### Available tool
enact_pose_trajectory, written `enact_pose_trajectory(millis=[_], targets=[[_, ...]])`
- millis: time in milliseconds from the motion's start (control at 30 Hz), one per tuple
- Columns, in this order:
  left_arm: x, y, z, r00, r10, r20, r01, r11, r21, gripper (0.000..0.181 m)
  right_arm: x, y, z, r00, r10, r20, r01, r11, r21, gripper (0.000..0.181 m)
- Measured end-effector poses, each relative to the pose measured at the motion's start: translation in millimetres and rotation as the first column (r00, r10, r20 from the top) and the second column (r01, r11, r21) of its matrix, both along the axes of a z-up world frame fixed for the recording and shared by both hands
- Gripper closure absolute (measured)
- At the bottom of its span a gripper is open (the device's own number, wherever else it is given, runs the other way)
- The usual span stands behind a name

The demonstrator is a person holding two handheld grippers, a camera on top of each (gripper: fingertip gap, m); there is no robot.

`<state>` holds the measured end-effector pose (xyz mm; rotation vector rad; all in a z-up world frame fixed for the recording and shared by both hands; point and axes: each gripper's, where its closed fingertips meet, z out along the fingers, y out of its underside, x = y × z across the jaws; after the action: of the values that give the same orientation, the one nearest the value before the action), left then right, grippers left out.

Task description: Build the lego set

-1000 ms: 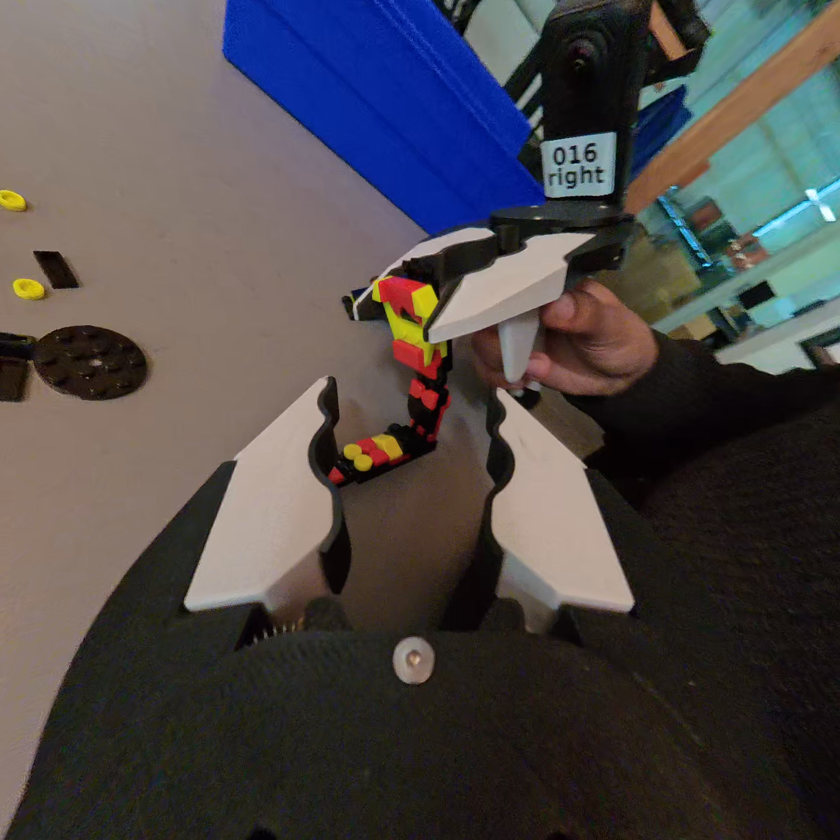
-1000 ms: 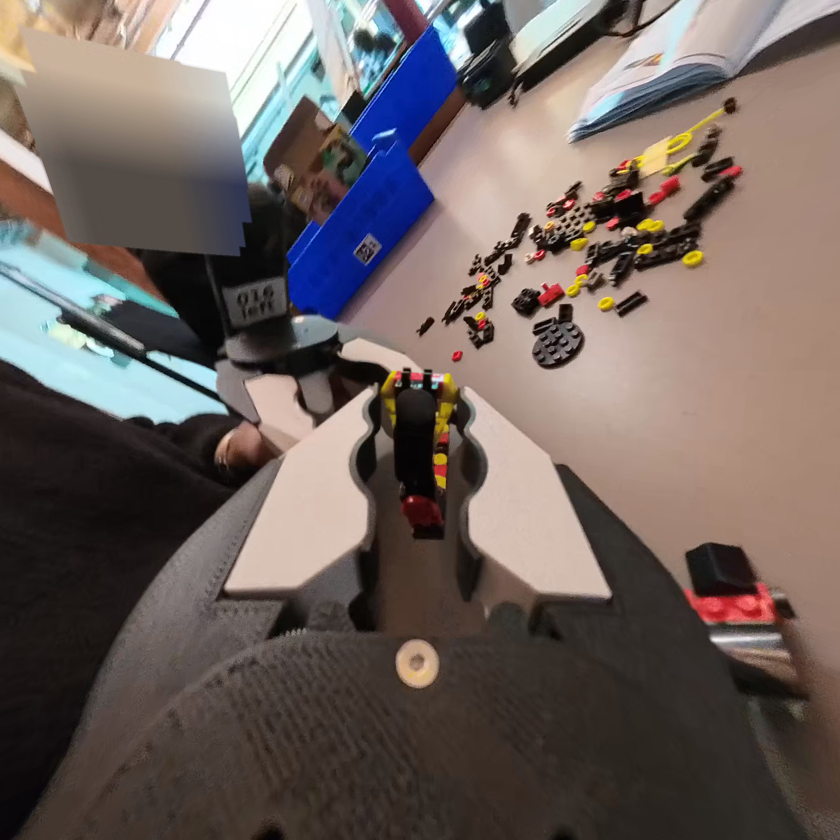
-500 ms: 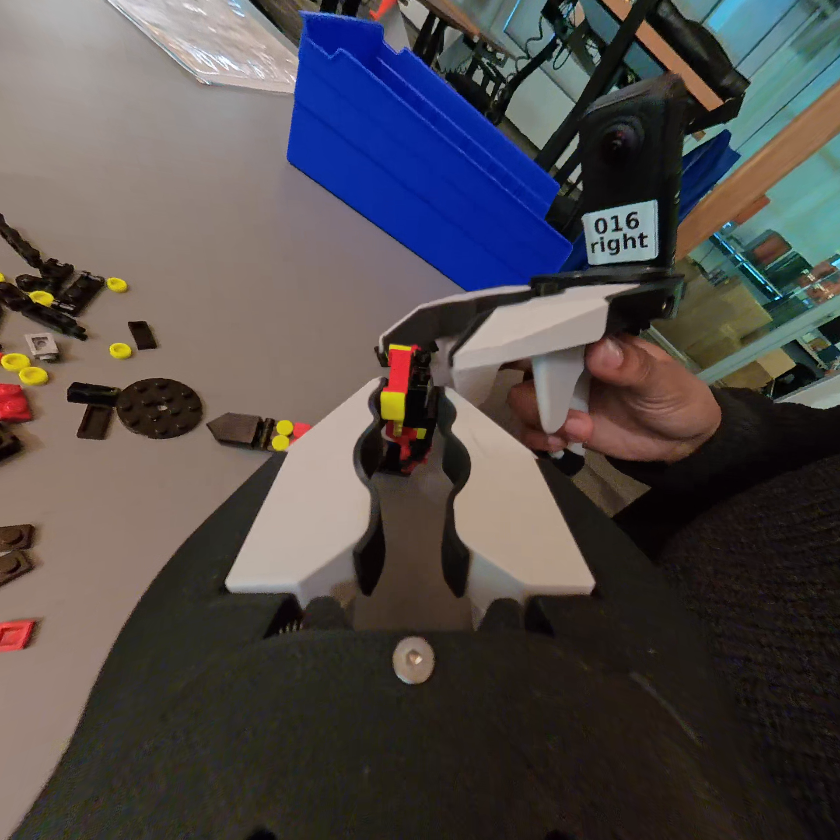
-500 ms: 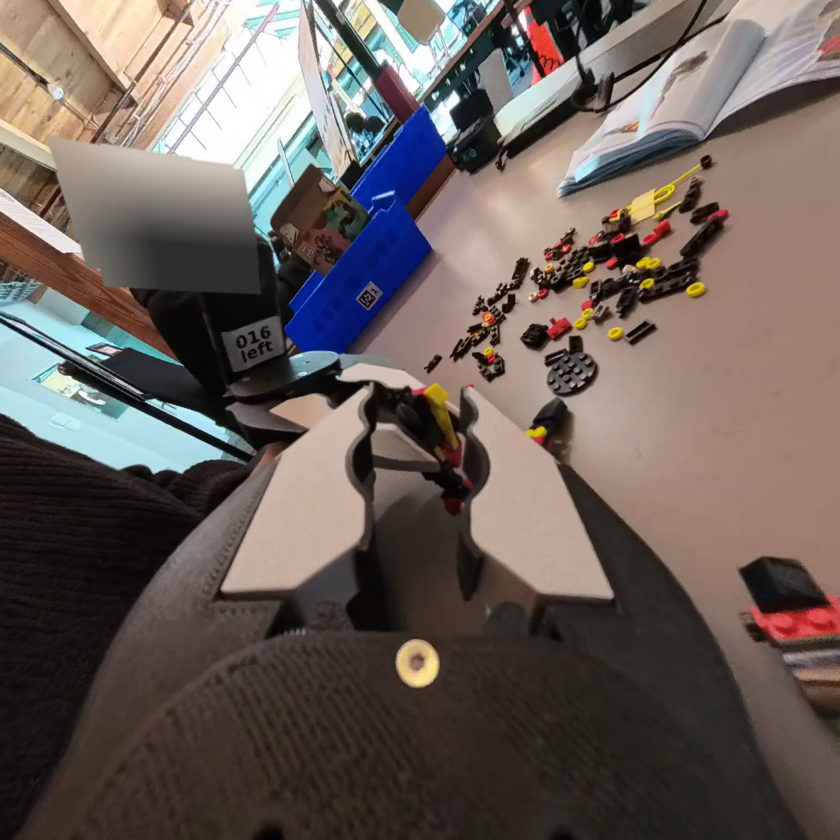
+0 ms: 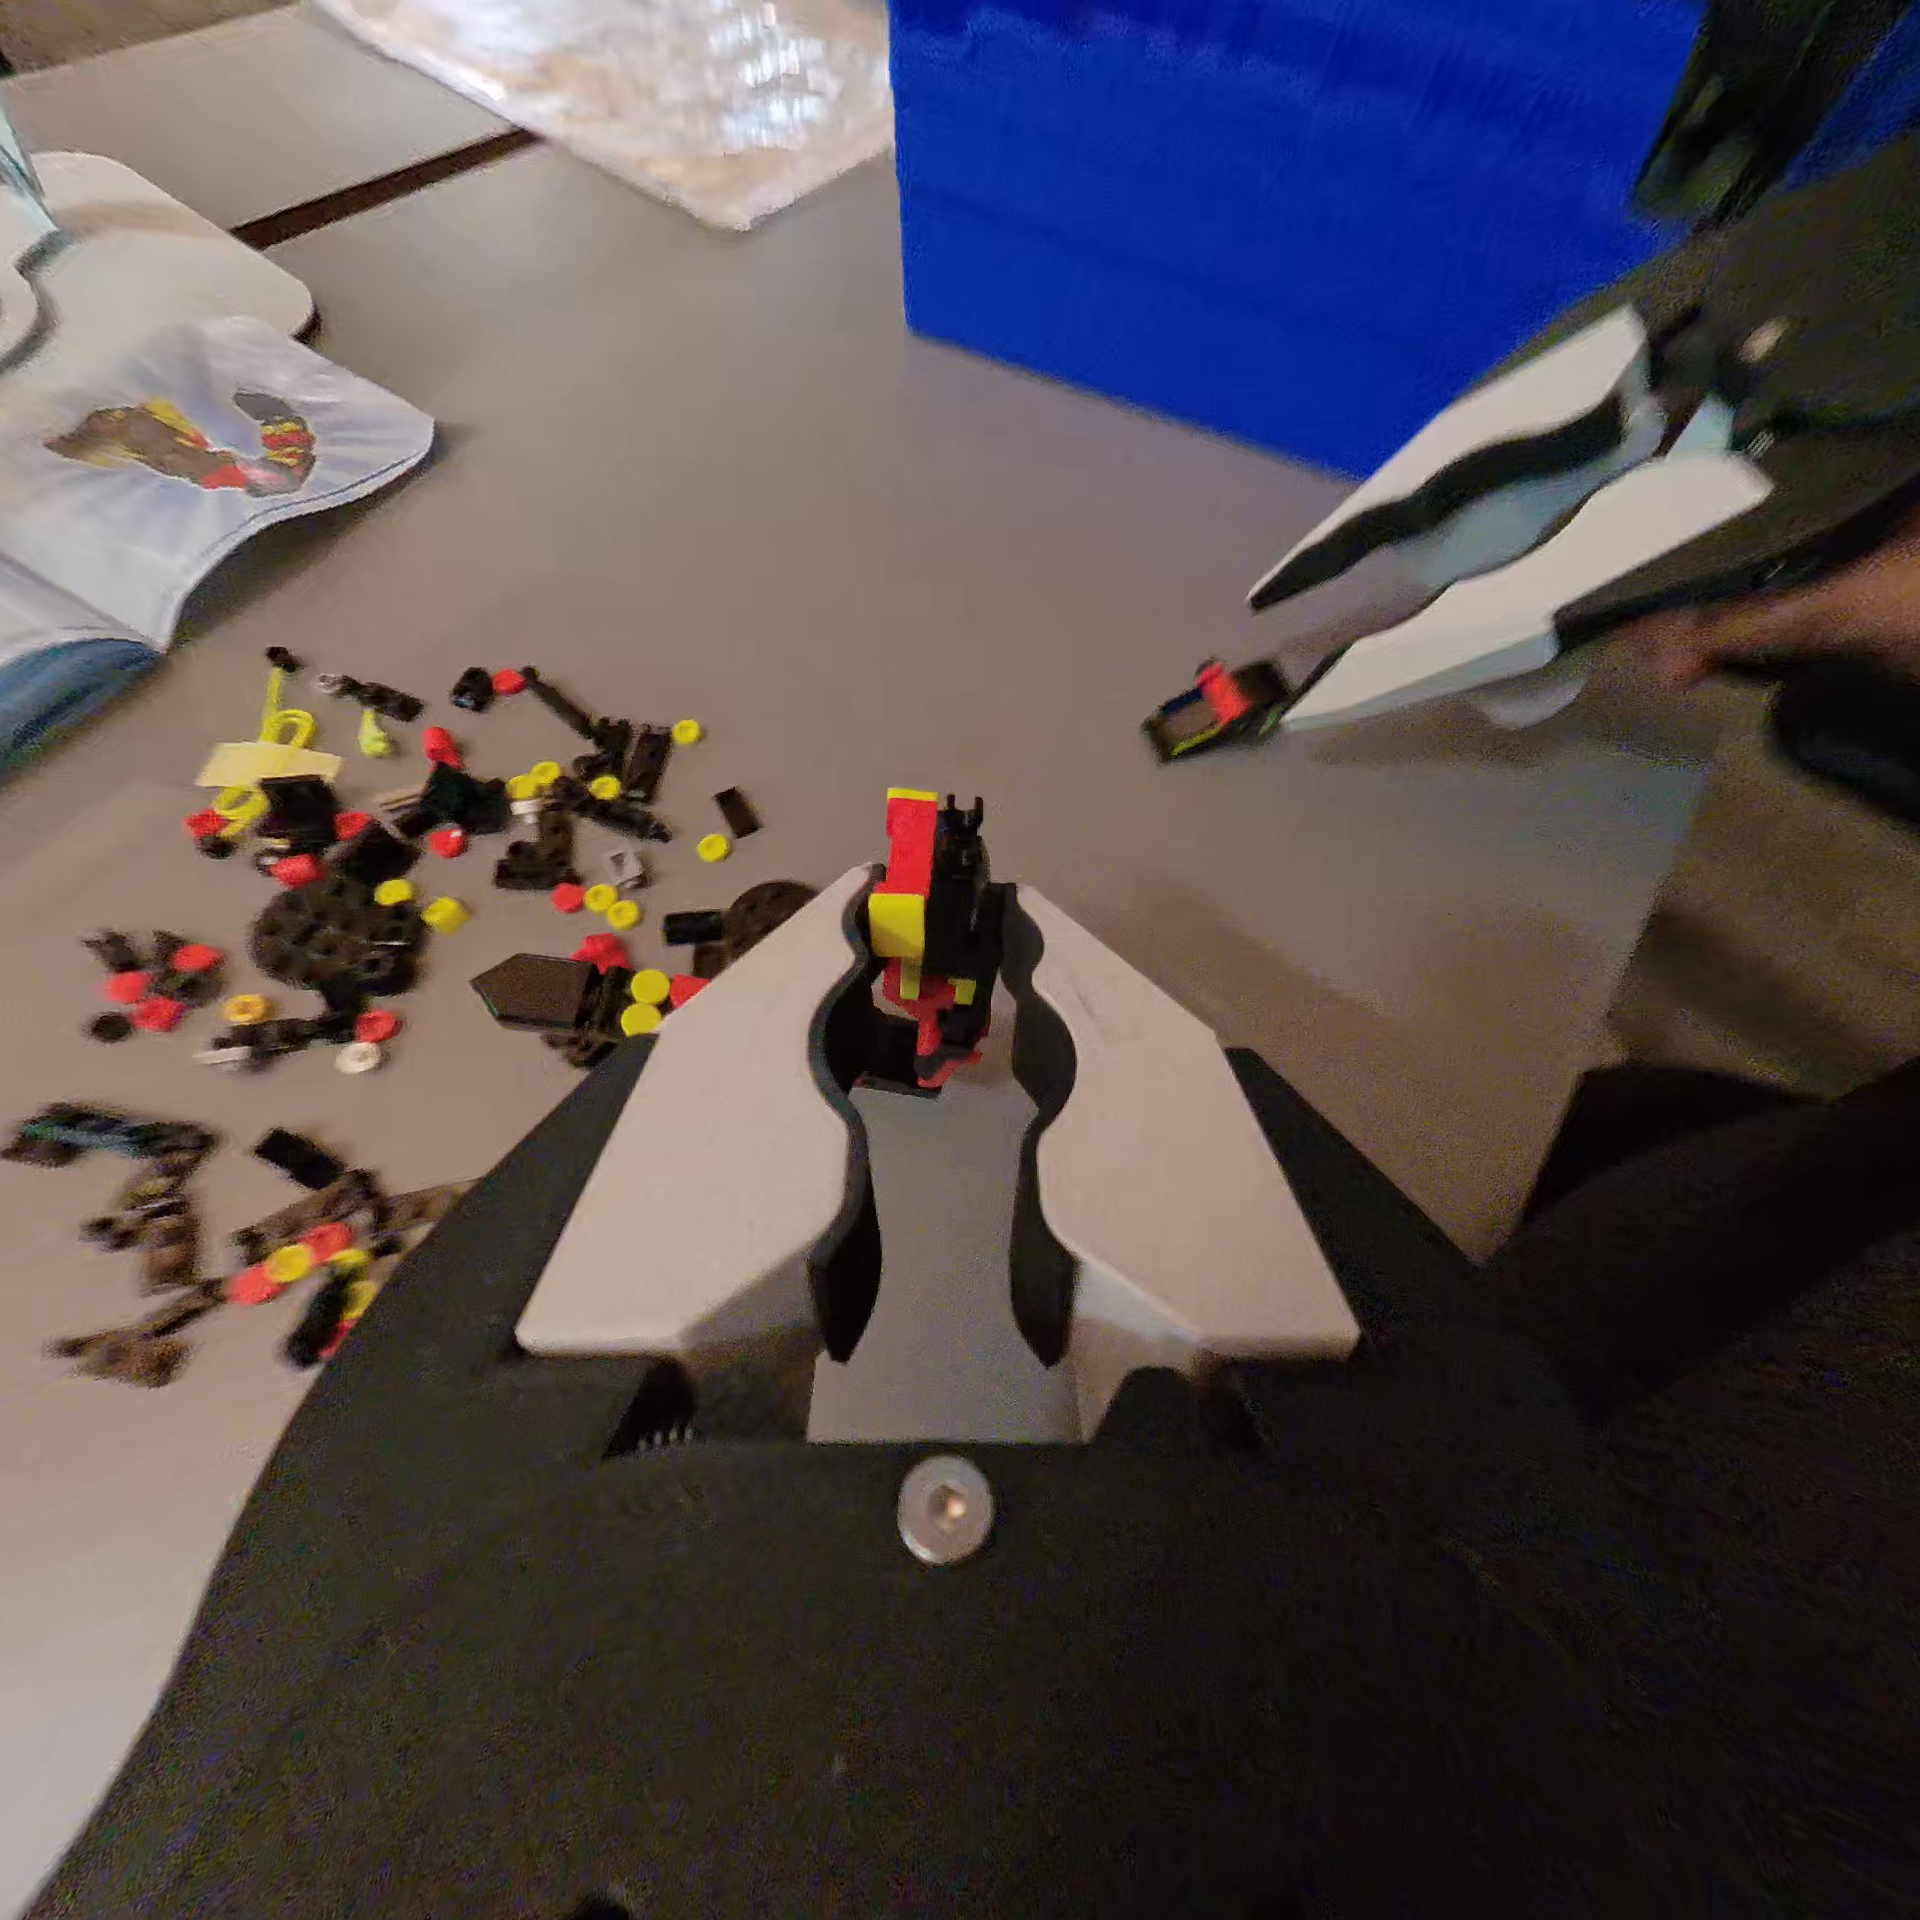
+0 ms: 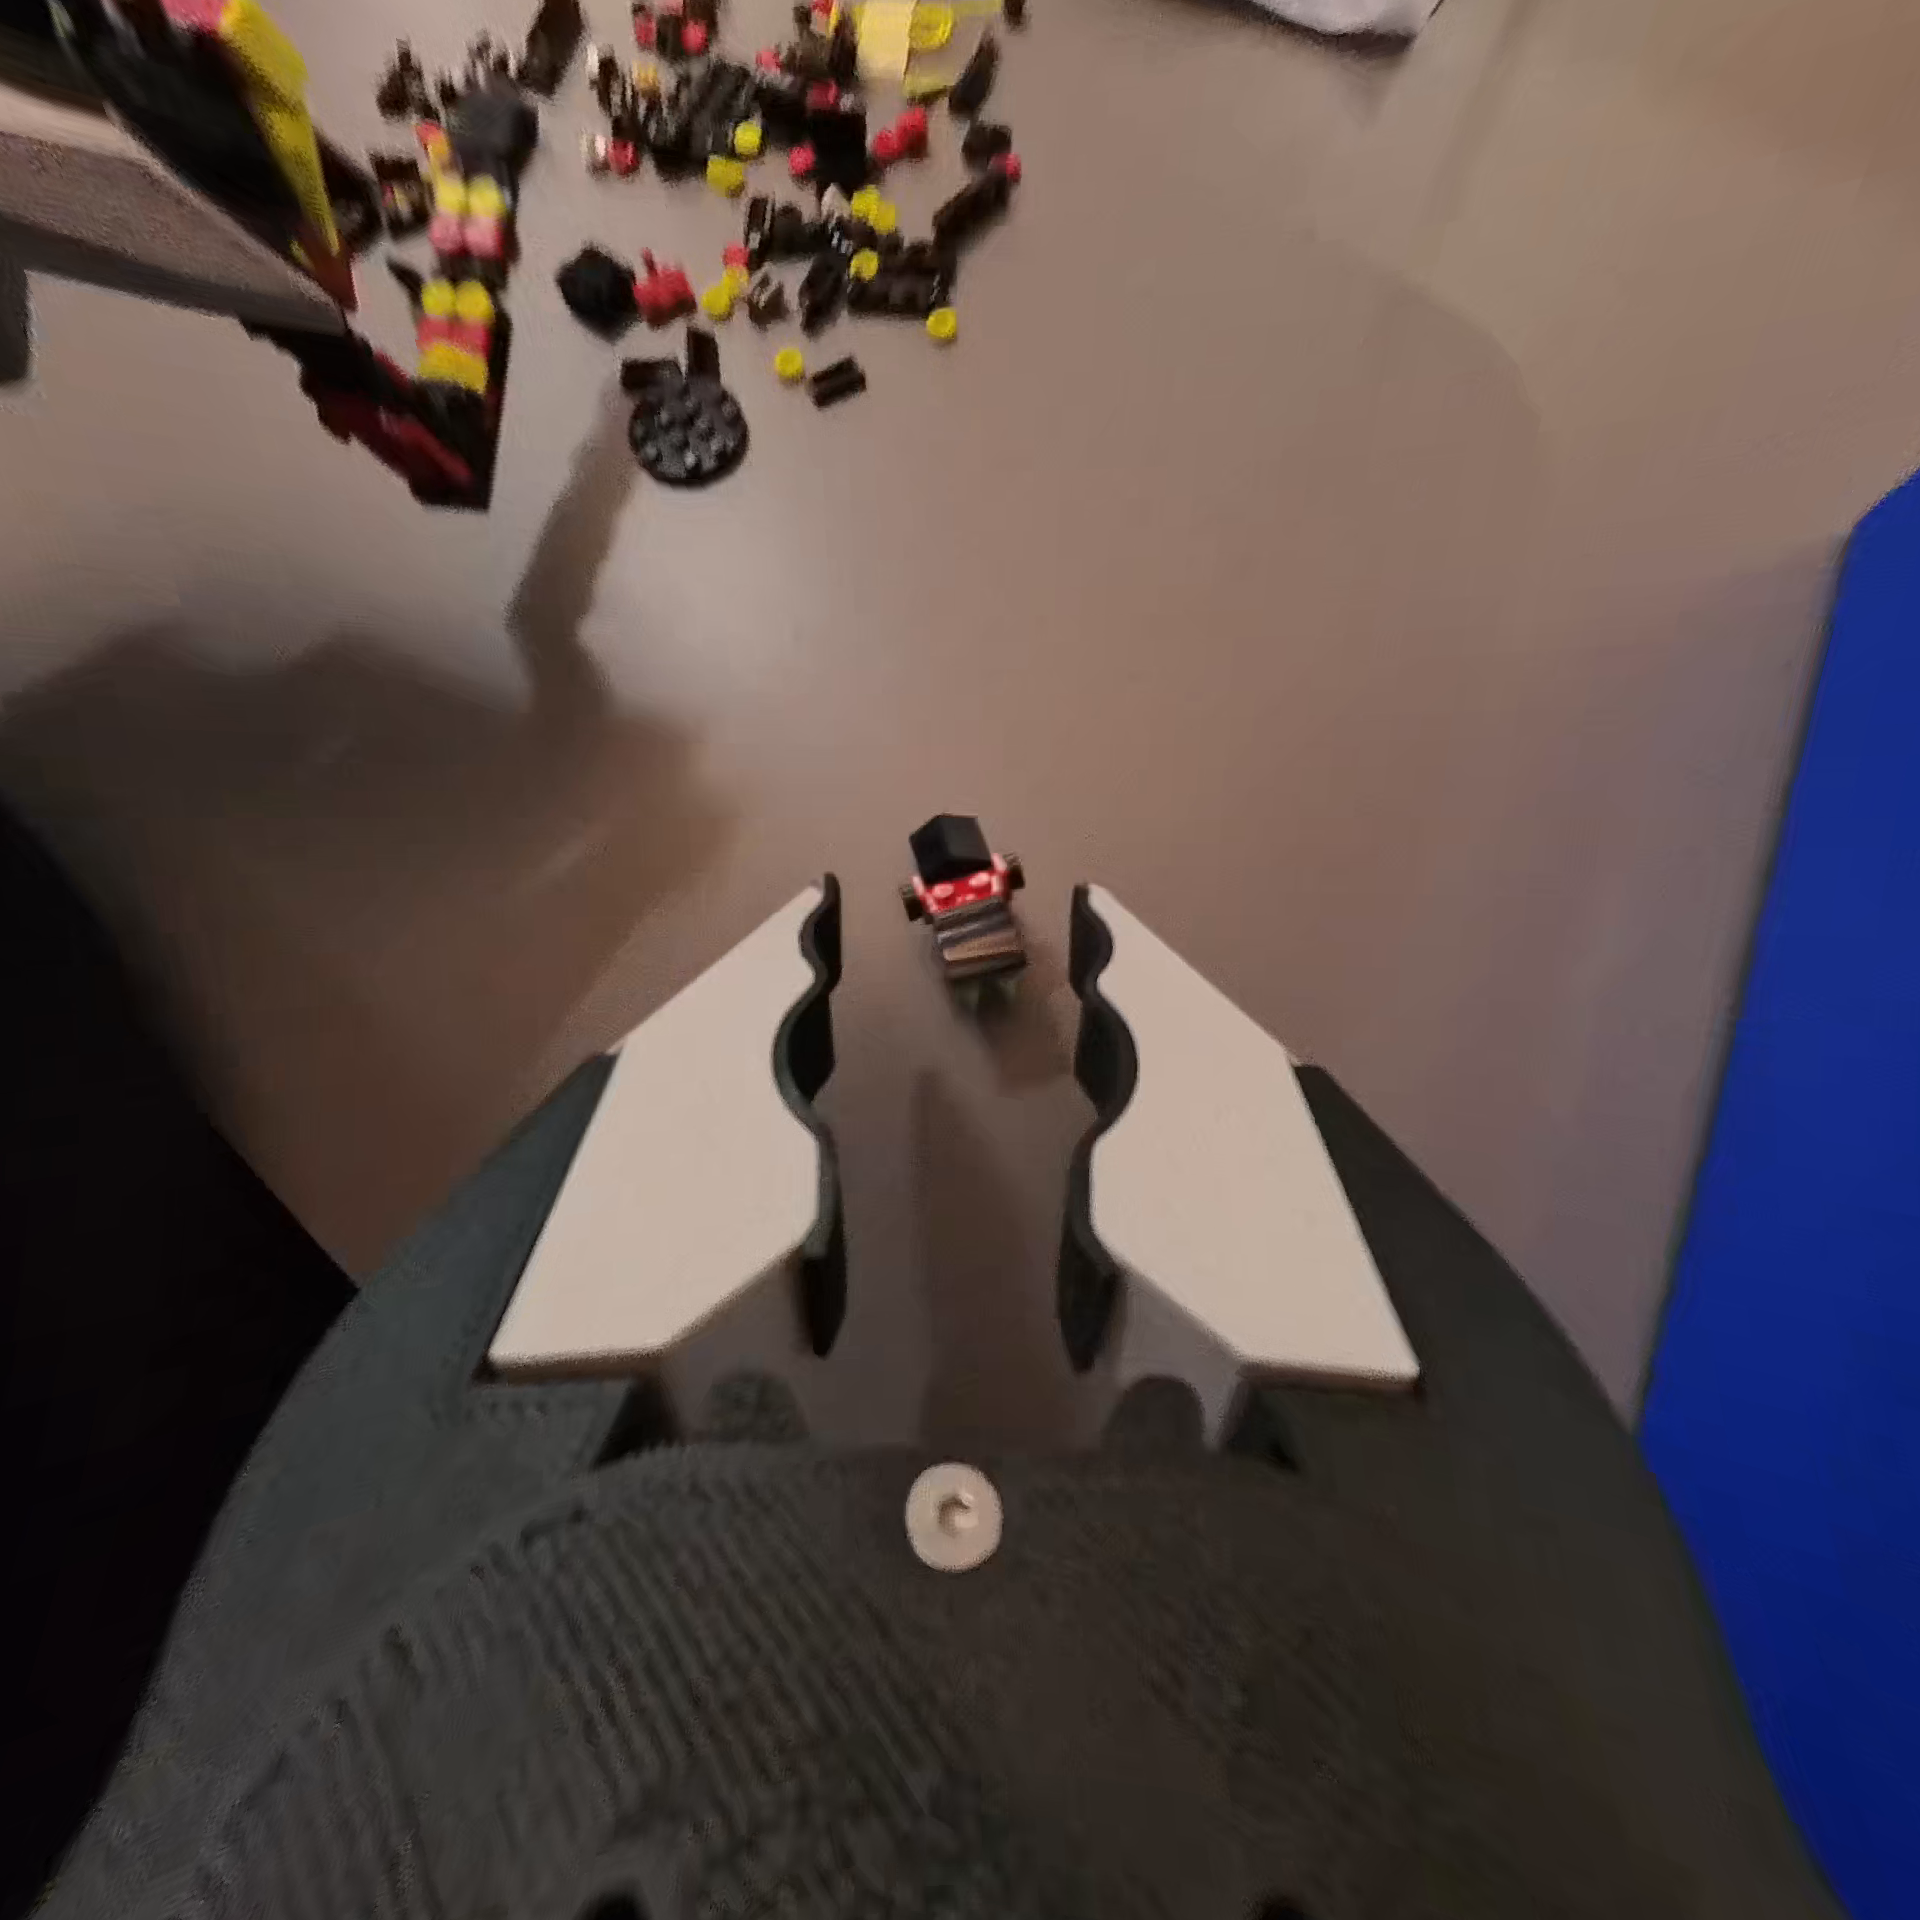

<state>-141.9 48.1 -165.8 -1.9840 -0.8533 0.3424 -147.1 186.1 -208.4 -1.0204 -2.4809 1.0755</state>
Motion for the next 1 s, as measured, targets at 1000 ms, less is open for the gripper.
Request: enact_pose_trajectory(millis=[1000], targets=[[1, 34, -65, 0.983, -0.167, 0.075, 0.181, 0.947, -0.266, 0.140, 5, -52, 23, 0.870, 0.278, 0.407, -0.026, 0.851, -0.525, 0.156]])
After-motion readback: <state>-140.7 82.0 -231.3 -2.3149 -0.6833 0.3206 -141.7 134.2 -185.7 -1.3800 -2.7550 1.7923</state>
